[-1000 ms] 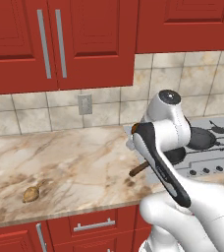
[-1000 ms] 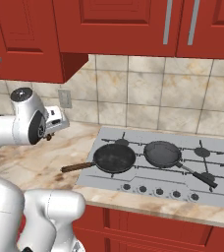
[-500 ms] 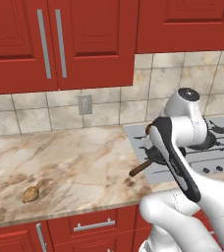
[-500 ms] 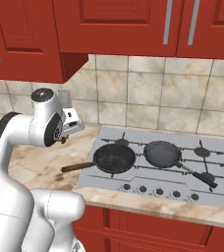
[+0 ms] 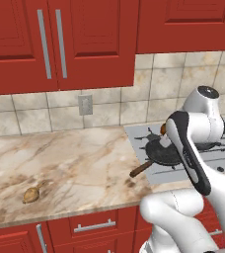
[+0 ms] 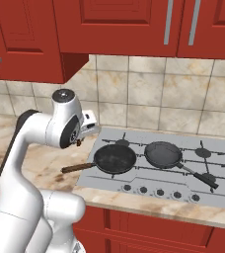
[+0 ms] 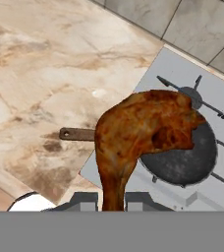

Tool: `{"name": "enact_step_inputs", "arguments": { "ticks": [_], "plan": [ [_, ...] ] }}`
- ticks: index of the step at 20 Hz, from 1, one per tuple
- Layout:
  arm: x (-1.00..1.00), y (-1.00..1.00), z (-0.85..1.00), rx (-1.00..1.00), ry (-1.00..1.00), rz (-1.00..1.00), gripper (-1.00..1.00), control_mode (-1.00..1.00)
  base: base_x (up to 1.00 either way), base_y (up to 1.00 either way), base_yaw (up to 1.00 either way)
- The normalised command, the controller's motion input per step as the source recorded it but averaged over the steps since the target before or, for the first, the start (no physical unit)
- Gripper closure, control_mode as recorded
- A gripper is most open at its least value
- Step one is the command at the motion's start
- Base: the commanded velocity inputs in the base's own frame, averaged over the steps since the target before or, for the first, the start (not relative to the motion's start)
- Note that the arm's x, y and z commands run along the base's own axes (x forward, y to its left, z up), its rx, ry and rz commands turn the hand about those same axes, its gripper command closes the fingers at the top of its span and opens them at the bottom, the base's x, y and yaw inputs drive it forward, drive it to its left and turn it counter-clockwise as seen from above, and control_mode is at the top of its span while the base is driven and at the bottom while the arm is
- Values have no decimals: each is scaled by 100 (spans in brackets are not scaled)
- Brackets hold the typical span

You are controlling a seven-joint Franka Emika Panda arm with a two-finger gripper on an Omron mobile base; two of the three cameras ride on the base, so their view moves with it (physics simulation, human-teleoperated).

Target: Place both pans onto different burners. Then place the onion and the chicken drumstick on different pans.

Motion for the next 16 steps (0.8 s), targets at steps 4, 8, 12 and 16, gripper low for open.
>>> {"name": "enact_step_inputs", "arguments": {
  "ticks": [4,8,12,16],
  "plan": [
    [0,-54,0,0,0,1,100,-100,0,0,0],
    [0,-55,0,0,0,2,100,-100,0,0,0],
    [0,-55,0,0,0,1,100,-100,0,0,0],
    [1,-52,0,0,0,2,100,-100,0,0,0]
  ]
}}
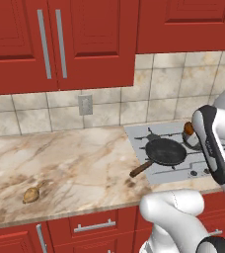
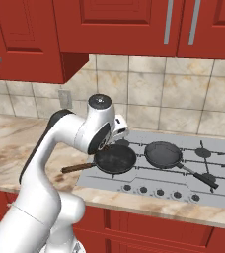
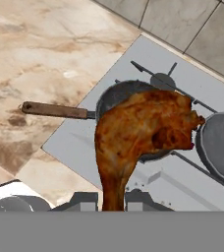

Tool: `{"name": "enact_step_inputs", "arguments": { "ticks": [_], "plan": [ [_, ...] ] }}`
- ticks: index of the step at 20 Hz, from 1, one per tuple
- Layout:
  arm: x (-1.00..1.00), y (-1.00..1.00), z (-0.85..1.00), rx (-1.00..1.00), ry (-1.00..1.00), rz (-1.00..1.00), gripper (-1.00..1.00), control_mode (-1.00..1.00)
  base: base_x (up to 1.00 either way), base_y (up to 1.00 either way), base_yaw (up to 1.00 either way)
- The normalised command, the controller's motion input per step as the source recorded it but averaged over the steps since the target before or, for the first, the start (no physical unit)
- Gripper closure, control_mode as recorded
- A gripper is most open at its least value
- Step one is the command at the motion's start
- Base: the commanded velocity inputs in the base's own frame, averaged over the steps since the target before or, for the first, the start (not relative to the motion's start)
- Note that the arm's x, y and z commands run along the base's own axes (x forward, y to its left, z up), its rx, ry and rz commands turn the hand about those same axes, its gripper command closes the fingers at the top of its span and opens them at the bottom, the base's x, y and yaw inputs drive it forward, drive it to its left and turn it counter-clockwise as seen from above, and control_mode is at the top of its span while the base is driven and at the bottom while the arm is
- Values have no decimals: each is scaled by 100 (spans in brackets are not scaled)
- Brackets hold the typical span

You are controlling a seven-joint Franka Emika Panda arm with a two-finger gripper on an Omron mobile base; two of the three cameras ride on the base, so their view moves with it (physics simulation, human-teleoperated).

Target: Place both pans onto different burners. Then place the onion and the chicken drumstick on different pans.

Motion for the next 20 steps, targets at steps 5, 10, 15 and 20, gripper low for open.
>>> {"name": "enact_step_inputs", "arguments": {
  "ticks": [5,10,15,20],
  "plan": [
    [5,-52,0,0,0,3,100,-100,0,0,0],
    [11,-54,0,0,0,3,100,-100,0,0,0],
    [11,-53,0,0,0,3,100,-100,0,0,0],
    [10,-39,-1,3,0,4,100,-100,0,0,0]
  ]
}}
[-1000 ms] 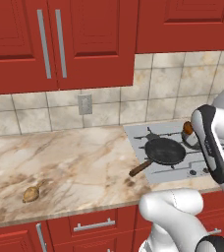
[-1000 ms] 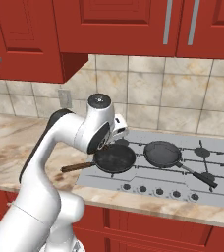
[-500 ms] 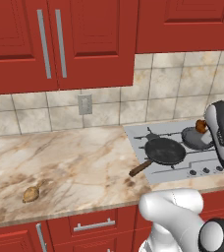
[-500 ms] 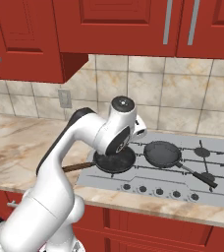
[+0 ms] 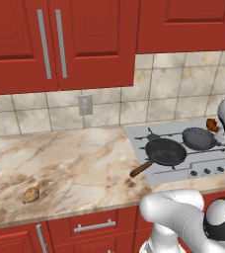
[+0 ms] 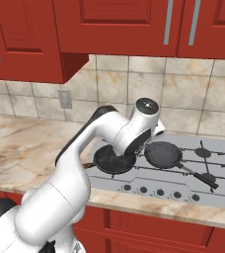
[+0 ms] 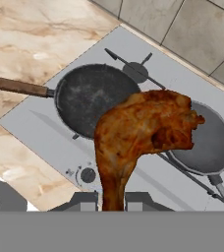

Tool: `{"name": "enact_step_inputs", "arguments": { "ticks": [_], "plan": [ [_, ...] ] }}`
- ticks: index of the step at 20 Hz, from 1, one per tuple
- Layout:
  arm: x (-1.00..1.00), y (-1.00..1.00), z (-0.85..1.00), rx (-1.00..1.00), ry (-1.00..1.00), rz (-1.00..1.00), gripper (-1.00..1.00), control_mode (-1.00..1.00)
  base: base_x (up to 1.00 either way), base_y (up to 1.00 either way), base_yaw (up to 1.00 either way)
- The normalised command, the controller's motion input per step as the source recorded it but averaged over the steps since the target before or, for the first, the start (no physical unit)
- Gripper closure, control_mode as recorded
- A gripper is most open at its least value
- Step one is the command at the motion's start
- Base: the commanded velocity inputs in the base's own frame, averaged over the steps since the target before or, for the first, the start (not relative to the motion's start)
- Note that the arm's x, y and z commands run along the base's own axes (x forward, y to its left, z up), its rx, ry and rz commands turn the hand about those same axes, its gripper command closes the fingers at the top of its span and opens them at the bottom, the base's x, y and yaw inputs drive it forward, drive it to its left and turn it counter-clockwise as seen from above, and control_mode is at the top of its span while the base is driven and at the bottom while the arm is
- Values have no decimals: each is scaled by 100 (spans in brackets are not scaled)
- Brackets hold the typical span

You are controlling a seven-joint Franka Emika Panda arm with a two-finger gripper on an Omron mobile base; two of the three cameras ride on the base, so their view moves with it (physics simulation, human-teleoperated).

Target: Place both pans onto different burners. Then place the onion and the chicken drumstick on different pans.

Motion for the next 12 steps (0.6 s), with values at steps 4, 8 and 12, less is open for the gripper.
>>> {"name": "enact_step_inputs", "arguments": {
  "ticks": [4,8,12],
  "plan": [
    [11,-29,-3,5,0,5,100,-100,0,0,0],
    [19,-28,-6,5,0,4,100,-100,0,0,0],
    [17,-27,-5,4,0,3,100,-100,0,0,0]
  ]
}}
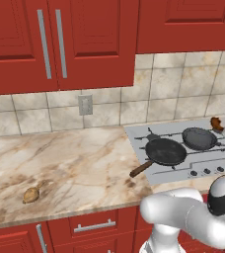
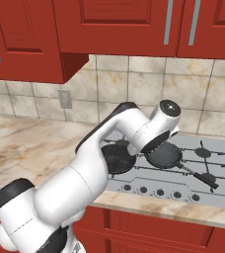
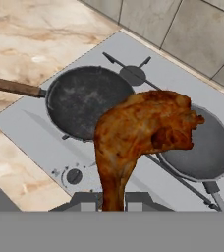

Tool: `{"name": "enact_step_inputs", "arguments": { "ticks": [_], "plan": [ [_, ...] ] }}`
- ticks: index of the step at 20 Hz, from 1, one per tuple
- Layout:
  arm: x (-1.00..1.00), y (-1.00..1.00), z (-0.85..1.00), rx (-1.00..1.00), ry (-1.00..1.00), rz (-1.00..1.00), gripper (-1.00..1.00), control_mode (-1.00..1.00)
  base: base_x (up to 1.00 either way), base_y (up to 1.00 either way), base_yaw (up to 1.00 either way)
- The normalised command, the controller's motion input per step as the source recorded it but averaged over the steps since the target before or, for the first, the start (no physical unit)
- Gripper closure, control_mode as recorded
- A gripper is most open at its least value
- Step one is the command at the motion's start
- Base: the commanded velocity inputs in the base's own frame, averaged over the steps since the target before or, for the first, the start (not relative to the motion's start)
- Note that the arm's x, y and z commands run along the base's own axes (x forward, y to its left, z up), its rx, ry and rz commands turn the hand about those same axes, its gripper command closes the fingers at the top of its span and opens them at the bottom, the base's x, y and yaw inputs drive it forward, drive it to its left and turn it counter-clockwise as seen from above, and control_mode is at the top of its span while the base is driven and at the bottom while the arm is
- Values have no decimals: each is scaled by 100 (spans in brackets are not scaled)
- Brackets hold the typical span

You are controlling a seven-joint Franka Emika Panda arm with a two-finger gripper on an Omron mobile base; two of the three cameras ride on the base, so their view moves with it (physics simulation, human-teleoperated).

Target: Place both pans onto different burners. Then place the onion and the chicken drumstick on different pans.

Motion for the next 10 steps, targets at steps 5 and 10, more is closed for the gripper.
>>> {"name": "enact_step_inputs", "arguments": {
  "ticks": [5,10],
  "plan": [
    [10,-14,-25,3,0,2,100,-100,0,0,0],
    [24,-1,-31,3,0,2,100,-100,0,0,0]
  ]
}}
